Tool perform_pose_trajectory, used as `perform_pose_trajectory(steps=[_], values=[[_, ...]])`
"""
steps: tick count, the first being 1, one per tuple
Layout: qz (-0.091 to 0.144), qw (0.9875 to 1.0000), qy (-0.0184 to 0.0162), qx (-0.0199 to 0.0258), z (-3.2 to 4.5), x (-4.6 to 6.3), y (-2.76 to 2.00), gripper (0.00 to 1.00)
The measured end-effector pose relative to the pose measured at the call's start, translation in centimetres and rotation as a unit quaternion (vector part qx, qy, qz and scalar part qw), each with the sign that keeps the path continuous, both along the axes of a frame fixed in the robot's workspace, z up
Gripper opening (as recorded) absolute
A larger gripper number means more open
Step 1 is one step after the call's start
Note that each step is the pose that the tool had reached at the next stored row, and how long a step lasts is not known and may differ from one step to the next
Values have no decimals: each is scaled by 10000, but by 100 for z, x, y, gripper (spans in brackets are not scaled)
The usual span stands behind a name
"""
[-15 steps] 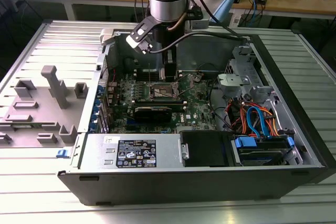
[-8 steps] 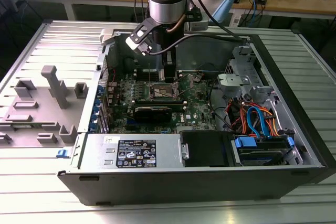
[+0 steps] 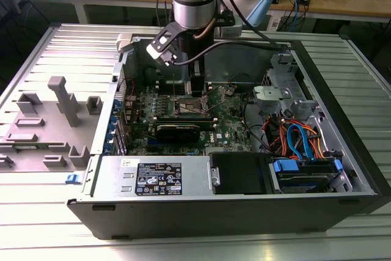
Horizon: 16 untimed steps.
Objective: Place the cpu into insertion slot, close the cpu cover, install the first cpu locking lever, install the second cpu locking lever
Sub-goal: 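Place the cpu into insertion slot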
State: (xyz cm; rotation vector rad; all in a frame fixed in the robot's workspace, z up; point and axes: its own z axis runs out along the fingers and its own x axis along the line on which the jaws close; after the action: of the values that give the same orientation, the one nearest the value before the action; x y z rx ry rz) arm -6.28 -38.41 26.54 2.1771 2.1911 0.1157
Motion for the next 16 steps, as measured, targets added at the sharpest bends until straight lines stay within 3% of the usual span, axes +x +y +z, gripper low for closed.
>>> perform_pose_trajectory(steps=[16], values=[[0,10000,0,0,-43,0,0,54]])
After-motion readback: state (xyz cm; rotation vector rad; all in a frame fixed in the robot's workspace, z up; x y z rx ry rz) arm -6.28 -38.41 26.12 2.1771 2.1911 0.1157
